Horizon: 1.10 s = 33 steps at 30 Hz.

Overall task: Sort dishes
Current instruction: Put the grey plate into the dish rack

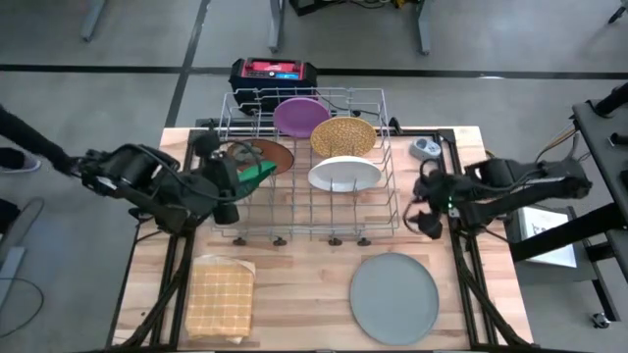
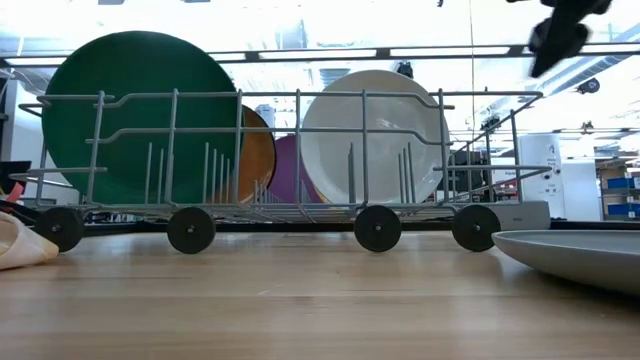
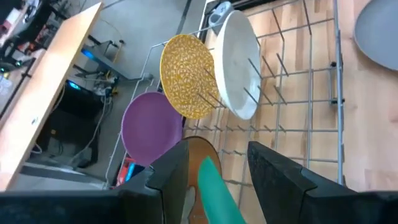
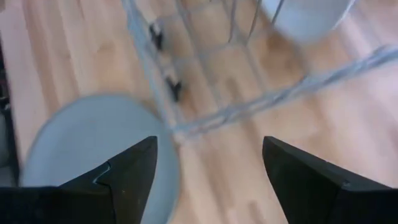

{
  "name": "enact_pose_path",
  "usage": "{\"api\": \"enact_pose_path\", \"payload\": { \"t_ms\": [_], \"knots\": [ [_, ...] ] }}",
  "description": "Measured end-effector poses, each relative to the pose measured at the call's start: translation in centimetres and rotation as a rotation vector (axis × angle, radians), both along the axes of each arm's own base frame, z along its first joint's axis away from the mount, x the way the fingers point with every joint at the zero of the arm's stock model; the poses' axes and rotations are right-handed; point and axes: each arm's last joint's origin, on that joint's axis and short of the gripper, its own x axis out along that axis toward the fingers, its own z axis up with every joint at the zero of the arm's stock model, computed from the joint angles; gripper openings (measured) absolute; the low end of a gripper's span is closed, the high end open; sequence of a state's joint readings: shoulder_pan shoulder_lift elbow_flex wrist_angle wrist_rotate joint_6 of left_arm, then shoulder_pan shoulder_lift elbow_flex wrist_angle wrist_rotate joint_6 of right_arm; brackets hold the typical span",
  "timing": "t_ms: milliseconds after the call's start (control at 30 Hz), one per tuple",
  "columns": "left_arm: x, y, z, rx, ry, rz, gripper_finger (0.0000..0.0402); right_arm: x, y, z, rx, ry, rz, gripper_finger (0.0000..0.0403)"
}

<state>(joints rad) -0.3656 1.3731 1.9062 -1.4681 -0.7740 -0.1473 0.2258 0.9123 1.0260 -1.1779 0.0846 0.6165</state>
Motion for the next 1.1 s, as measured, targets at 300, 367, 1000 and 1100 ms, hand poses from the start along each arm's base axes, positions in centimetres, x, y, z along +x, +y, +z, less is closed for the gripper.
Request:
{"api": "enact_pose_path", "payload": {
  "t_ms": [300, 367, 1000, 1100],
  "knots": [
    [1.6, -0.7, -1.5, 0.083, 0.066, -0.115, 0.0155, 0.0, 5.3, -1.7, 0.030, -0.038, 0.090, 0.0247],
    [1.9, -0.8, -1.5, 0.100, 0.063, -0.135, 0.0155, 0.2, 6.7, -2.2, 0.021, -0.022, 0.093, 0.0240],
    [3.5, -1.4, 0.1, 0.153, -0.104, -0.222, 0.0155, 7.2, 20.5, -8.9, 0.033, 0.049, 0.221, 0.0252],
    [3.7, -1.5, 0.4, 0.159, -0.128, -0.229, 0.0155, 8.7, 22.5, -9.2, 0.066, 0.080, 0.215, 0.0262]
  ]
}}
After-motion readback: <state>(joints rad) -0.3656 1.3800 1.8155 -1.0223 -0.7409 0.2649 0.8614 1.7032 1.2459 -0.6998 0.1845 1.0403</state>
